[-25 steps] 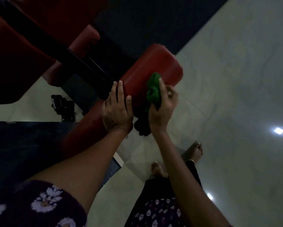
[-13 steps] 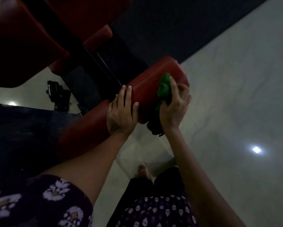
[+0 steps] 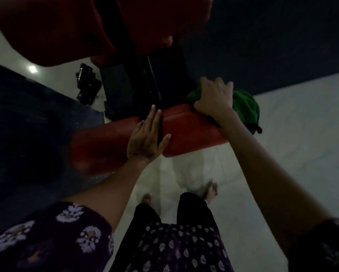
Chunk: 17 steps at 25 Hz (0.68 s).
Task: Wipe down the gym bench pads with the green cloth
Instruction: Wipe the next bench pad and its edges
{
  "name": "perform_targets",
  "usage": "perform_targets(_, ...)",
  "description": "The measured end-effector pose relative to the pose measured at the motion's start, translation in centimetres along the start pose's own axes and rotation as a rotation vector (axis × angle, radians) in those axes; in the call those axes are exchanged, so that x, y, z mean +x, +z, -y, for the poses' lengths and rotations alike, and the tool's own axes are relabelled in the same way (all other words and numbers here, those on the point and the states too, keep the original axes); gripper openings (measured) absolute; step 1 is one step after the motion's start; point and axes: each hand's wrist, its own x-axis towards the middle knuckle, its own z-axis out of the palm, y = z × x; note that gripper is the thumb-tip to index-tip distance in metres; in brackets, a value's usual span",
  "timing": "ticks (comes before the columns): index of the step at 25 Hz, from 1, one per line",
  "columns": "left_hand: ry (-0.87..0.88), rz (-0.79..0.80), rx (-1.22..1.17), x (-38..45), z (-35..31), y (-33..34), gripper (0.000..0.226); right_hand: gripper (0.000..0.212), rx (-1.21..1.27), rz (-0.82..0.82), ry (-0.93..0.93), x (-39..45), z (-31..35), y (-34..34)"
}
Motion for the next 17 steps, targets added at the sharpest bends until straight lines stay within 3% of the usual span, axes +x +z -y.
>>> perform_targets(3,-0.041,0.032,-0.023,0.0,-0.1,0.1,0.069,0.053,0.026,0.140,-0.373,-1.8,-3.2,-0.8)
perform_targets(7,-0.007,0.042,-0.015,0.2,0.2,0.4,0.075,0.055,0.322,0.308,-0.357,-0.4,-8.3,-1.5)
perform_targets(13,-0.001,-0.034,-0.010,0.1,0.2,0.3,0.070,0.056,0.147,0.401,-0.561,4.0,-1.6,-1.0)
perform_targets(15,-0.004,-0.079,-0.006,0.2,0.0,0.3,0.069,0.056,0.134,0.461,-0.667,4.5,-2.4,-1.4)
perform_targets(17,-0.026,-0.085,0.029,0.2,-0.1,0.2,0.070,0.052,0.123,0.568,-0.625,5.4,-4.9,-1.9)
